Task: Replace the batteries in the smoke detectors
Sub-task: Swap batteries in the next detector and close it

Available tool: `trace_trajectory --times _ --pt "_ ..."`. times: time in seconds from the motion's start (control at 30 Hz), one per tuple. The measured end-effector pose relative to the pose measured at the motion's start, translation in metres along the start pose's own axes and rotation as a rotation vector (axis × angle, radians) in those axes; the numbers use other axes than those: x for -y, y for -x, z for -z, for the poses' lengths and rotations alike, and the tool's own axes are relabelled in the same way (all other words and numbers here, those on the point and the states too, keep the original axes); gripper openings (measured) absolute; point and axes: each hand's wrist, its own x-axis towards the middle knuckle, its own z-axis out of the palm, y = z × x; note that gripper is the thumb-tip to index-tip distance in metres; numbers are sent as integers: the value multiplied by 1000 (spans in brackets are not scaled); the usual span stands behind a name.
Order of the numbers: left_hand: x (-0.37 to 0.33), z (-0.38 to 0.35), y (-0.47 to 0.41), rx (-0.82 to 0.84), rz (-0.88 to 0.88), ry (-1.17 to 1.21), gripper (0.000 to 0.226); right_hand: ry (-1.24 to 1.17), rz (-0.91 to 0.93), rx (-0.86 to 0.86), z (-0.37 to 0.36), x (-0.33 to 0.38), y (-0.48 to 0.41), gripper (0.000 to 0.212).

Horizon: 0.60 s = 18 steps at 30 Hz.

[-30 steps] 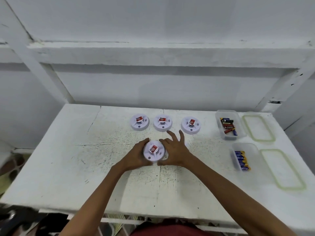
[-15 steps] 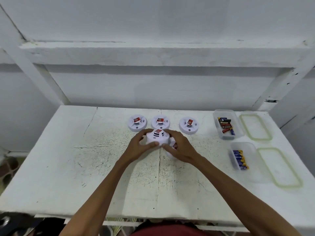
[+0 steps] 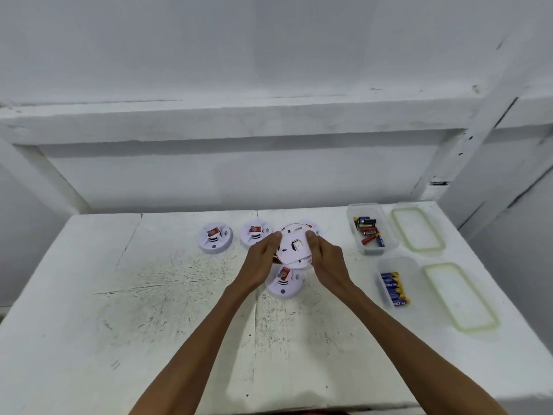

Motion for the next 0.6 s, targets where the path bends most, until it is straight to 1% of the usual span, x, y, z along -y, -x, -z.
trace_trajectory --times 0.07,0.1,0.13,0.23,0.3,0.37,0.43,0.53,0.6 --pt "-9 -11 -1 -25 38 71 29 -45 -36 -9 7 -1 4 62" --pt "-15 -20 -1 -24 60 142 30 -69 -47 -4 13 -1 6 66" --pt "-20 -34 -1 -28 89 242 33 -86 -56 14 23 -2 6 67" --pt "-30 -63 -1 -51 164 505 55 -118 -83 47 41 0 7 60" --pt "-33 -77 -1 -78 168 632 62 -131 -103 89 48 1 6 61" --pt "-37 -85 -2 -106 185 749 63 -151 -124 147 53 2 6 64" --pt "-41 -91 -4 -112 213 873 61 -172 -152 171 56 4 6 59" --pt "-38 -91 -14 -132 217 1005 40 -197 -181 180 56 4 4 44" --pt "-34 -89 -20 -101 241 1084 38 -158 -191 194 54 3 3 38"
